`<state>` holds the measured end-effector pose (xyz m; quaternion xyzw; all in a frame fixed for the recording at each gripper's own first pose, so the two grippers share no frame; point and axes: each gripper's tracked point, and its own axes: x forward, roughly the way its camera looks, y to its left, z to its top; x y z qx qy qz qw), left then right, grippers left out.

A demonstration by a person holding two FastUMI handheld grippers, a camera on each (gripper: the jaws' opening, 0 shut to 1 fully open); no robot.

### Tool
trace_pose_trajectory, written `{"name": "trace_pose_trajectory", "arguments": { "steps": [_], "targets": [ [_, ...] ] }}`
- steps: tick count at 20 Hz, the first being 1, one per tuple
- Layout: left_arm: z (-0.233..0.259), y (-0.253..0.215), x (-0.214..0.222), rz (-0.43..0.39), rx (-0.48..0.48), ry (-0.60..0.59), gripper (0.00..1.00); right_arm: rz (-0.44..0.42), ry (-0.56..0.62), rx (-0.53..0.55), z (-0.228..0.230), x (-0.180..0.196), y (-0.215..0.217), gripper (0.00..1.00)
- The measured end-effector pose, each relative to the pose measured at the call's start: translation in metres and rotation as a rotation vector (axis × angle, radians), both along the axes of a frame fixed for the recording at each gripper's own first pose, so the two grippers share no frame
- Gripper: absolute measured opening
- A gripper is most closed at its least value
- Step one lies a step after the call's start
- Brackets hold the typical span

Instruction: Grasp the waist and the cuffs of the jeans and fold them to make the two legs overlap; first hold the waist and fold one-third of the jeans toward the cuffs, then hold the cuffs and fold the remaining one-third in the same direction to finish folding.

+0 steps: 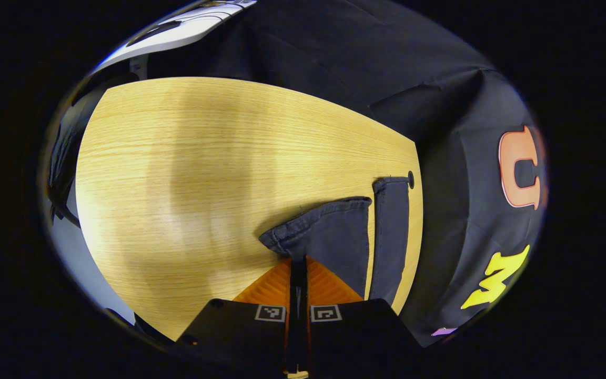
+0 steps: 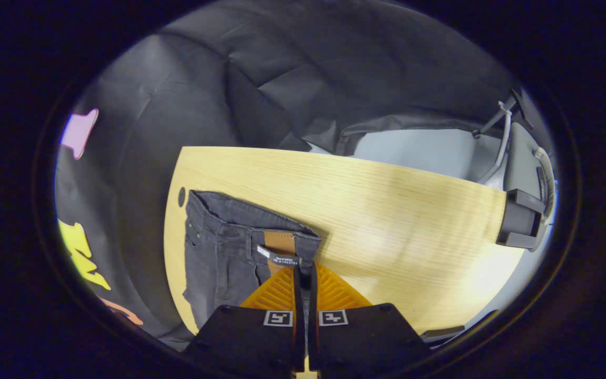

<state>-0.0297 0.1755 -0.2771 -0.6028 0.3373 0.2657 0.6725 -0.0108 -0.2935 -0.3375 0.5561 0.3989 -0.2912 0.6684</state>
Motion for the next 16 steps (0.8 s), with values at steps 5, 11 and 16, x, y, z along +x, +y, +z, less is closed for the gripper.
{"name": "trace_pose_trajectory", "arguments": {
  "steps": [5, 11, 16],
  "targets": [
    [0.037, 0.000, 0.004, 0.013, -0.038, -0.053, 0.04, 0.011, -0.095, 0.028, 0.043, 0.008, 0.007, 0.03],
    [0.089, 0.004, 0.037, -0.058, -0.030, -0.090, 0.03, 0.055, -0.193, 0.035, 0.103, 0.034, 0.014, 0.07],
    [0.122, 0.007, 0.089, -0.162, -0.009, -0.104, 0.03, 0.086, -0.248, 0.058, 0.143, 0.078, 0.018, 0.03]
  ]
}}
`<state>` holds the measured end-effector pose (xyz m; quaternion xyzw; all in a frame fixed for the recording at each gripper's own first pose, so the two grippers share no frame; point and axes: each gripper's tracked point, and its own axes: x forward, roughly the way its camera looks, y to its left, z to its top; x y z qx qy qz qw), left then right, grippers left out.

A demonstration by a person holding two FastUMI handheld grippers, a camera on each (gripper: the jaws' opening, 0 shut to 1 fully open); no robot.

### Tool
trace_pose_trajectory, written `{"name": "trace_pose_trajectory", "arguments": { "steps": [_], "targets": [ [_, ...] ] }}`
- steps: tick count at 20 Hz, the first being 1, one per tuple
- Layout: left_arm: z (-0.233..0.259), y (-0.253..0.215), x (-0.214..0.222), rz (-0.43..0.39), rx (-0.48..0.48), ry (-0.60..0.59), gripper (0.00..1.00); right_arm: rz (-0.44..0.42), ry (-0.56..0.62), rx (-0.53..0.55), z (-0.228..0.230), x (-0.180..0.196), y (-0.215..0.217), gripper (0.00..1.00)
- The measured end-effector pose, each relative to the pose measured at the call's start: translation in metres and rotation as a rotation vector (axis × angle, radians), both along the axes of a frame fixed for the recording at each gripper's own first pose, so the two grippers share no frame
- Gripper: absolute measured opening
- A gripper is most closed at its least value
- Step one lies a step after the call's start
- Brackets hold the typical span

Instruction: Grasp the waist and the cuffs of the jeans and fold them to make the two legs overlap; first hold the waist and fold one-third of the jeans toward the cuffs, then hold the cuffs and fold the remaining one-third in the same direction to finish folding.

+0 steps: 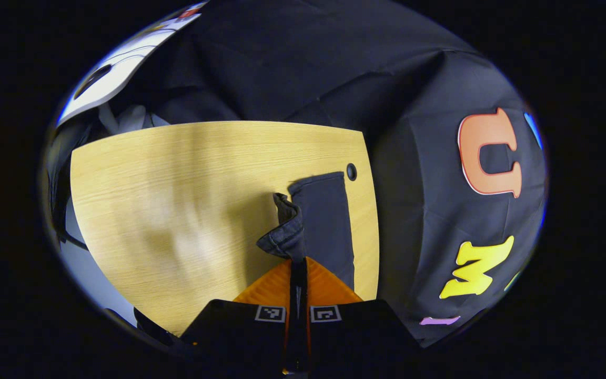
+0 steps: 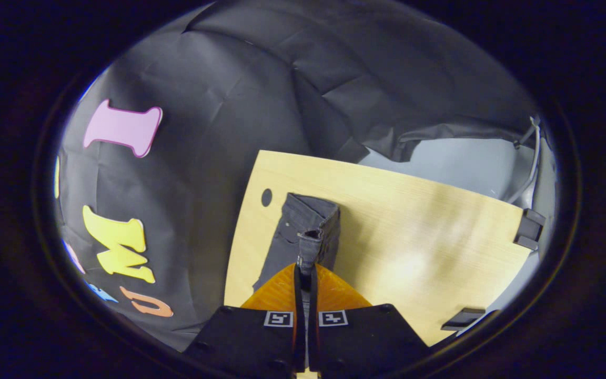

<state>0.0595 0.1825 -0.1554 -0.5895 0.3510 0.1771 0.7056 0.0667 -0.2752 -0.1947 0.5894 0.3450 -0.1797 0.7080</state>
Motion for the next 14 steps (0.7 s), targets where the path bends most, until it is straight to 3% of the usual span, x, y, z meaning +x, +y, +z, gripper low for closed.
{"name": "trace_pose_trajectory", "arguments": {
  "steps": [7, 14],
  "targets": [
    [0.015, 0.008, 0.091, -0.088, 0.046, 0.002, 0.04, 0.029, -0.020, 0.000, 0.021, 0.091, 0.001, 0.03],
    [-0.024, 0.013, 0.169, -0.126, 0.044, 0.053, 0.03, 0.050, 0.024, -0.038, -0.019, 0.170, -0.005, 0.03]
  ]
}}
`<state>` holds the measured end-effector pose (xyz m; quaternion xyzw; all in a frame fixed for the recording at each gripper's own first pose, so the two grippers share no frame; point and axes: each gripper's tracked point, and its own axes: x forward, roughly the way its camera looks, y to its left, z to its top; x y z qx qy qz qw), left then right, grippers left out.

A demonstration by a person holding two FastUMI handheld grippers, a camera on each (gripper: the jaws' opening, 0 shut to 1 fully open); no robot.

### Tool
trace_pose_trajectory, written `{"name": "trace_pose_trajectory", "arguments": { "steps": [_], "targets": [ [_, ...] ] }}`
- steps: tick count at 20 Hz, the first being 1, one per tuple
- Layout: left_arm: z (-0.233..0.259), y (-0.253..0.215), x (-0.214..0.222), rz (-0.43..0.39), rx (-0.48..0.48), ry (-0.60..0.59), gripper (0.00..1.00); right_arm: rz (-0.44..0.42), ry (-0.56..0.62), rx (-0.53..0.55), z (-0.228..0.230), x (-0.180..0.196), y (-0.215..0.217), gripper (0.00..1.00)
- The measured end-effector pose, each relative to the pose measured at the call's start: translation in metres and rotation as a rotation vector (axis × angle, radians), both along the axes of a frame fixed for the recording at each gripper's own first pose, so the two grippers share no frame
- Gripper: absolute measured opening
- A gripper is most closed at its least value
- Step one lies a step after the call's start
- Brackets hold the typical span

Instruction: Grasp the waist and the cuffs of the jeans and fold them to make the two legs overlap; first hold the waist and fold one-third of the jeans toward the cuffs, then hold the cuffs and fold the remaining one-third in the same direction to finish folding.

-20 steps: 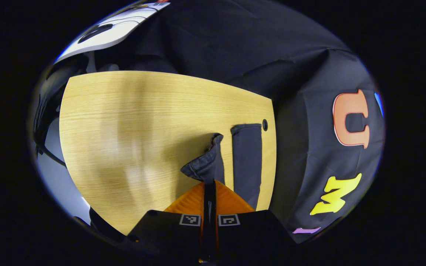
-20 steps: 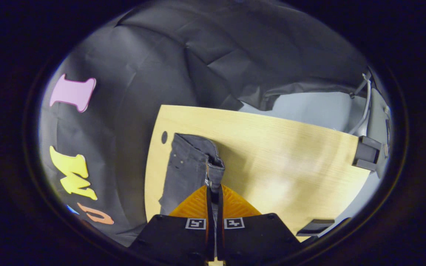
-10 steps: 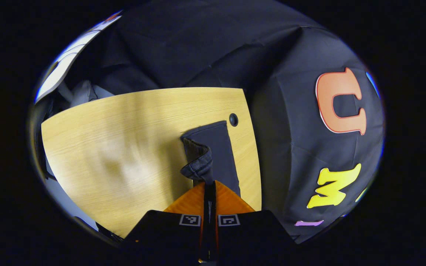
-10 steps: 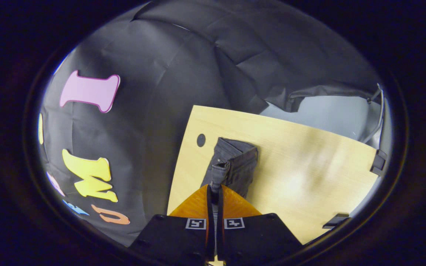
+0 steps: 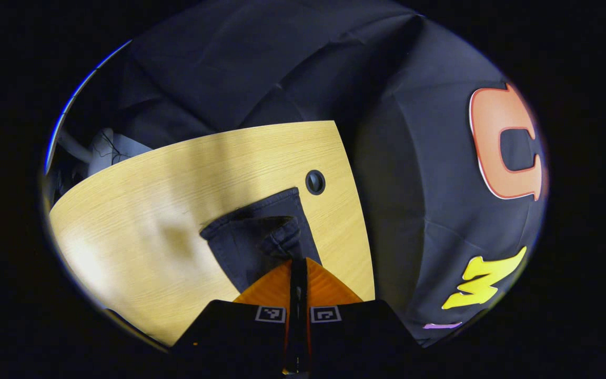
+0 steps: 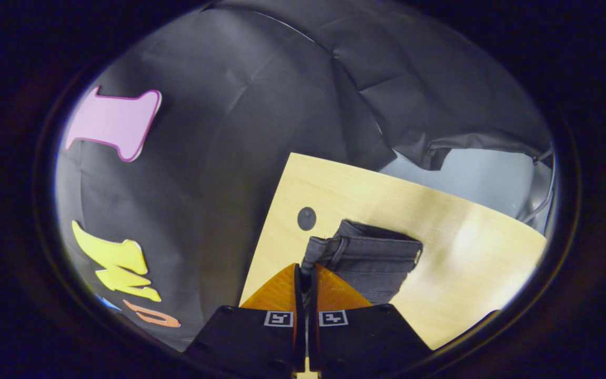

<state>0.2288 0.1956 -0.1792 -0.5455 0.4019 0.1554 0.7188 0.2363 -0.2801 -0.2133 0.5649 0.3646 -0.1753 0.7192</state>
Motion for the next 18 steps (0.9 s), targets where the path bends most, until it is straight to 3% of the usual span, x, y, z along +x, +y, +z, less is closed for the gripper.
{"name": "trace_pose_trajectory", "arguments": {
  "steps": [4, 9, 12, 14, 15, 18],
  "targets": [
    [-0.040, -0.003, 0.038, -0.073, 0.054, 0.022, 0.03, 0.011, 0.043, -0.007, -0.047, 0.030, 0.002, 0.03],
    [-0.089, -0.005, 0.054, -0.074, 0.044, 0.092, 0.04, 0.017, 0.110, -0.038, -0.092, 0.051, 0.006, 0.00],
    [-0.099, -0.004, 0.051, -0.083, 0.045, 0.123, 0.09, 0.015, 0.121, -0.064, -0.098, 0.054, 0.006, 0.04],
    [-0.099, -0.002, 0.049, -0.093, 0.066, 0.130, 0.20, 0.028, 0.108, -0.078, -0.098, 0.056, 0.009, 0.13],
    [-0.096, -0.001, 0.050, -0.092, 0.073, 0.129, 0.20, 0.027, 0.104, -0.084, -0.096, 0.059, 0.009, 0.18],
    [-0.086, -0.005, 0.051, -0.090, 0.066, 0.109, 0.80, 0.028, 0.084, -0.093, -0.089, 0.058, 0.012, 0.25]
  ]
}}
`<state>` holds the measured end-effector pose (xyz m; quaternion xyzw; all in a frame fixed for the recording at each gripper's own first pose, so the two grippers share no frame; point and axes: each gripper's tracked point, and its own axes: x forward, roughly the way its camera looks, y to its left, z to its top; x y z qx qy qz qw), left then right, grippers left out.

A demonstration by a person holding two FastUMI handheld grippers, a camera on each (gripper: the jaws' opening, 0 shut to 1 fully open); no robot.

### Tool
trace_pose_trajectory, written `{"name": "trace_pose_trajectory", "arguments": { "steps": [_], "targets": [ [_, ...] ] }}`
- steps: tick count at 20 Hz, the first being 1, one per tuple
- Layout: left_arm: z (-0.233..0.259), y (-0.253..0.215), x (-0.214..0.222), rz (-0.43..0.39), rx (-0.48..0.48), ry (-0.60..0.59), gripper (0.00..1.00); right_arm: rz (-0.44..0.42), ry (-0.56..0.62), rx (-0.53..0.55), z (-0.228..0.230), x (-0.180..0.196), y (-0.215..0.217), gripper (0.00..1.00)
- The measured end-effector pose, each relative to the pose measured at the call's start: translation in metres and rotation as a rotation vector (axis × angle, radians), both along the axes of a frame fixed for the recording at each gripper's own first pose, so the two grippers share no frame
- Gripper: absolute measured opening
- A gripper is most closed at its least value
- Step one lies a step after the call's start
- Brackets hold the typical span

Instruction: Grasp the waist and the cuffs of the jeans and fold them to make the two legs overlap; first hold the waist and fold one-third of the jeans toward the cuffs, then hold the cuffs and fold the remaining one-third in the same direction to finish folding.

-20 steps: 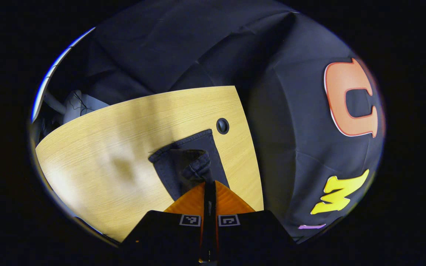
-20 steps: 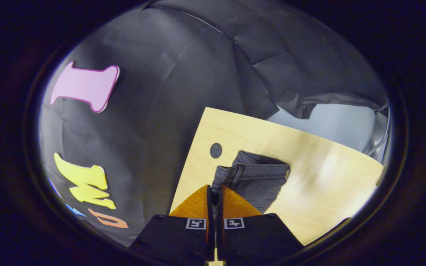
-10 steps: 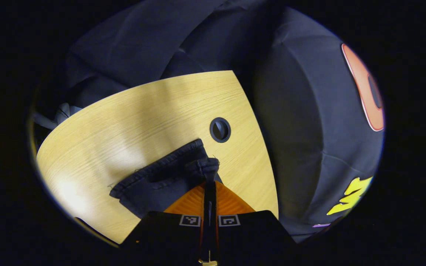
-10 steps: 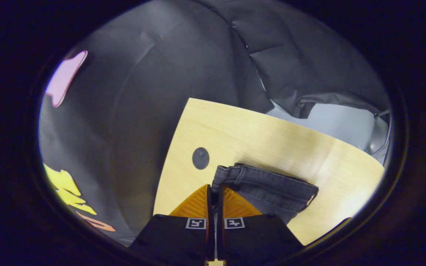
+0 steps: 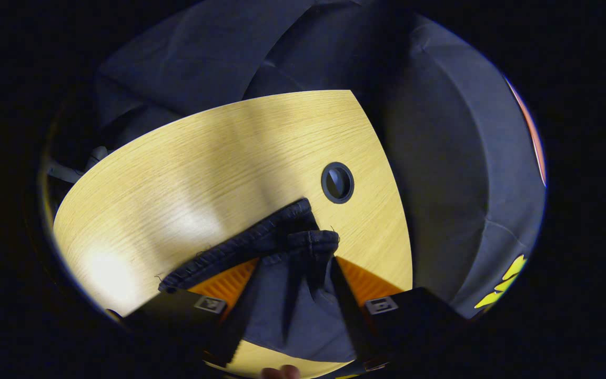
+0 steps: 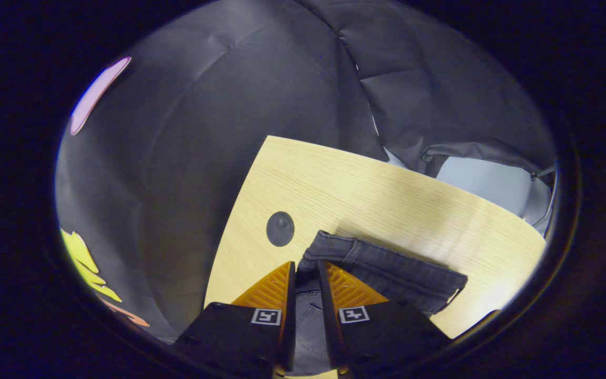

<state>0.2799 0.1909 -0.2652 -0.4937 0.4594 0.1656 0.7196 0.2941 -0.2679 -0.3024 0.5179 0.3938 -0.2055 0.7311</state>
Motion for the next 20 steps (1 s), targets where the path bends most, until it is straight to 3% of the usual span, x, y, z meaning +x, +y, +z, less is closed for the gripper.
{"name": "trace_pose_trajectory", "arguments": {
  "steps": [1, 6, 7, 9, 14, 17, 18, 20],
  "targets": [
    [0.004, 0.000, -0.004, -0.003, 0.011, 0.002, 1.00, 0.013, -0.007, -0.004, 0.003, -0.001, 0.003, 0.26],
    [0.050, 0.004, -0.015, -0.007, 0.057, -0.060, 0.98, 0.116, -0.060, -0.133, 0.038, -0.023, 0.004, 0.80],
    [0.064, 0.004, -0.020, -0.019, 0.087, -0.088, 0.99, 0.144, -0.076, -0.180, 0.046, -0.031, 0.005, 0.72],
    [0.094, 0.001, -0.032, -0.076, 0.180, -0.162, 0.99, 0.221, -0.115, -0.303, 0.070, -0.049, 0.006, 0.92],
    [0.179, -0.043, -0.076, -0.245, 0.466, -0.440, 0.99, 0.402, -0.257, -0.616, 0.141, -0.122, 0.018, 0.92],
    [0.207, -0.079, -0.108, -0.334, 0.663, -0.579, 0.98, 0.456, -0.323, -0.767, 0.171, -0.180, 0.029, 0.88],
    [0.213, -0.092, -0.118, -0.354, 0.717, -0.627, 0.98, 0.457, -0.334, -0.807, 0.176, -0.194, 0.028, 1.00],
    [0.225, -0.123, -0.144, -0.365, 0.787, -0.723, 0.99, 0.451, -0.367, -0.847, 0.183, -0.220, 0.030, 0.93]
  ]
}}
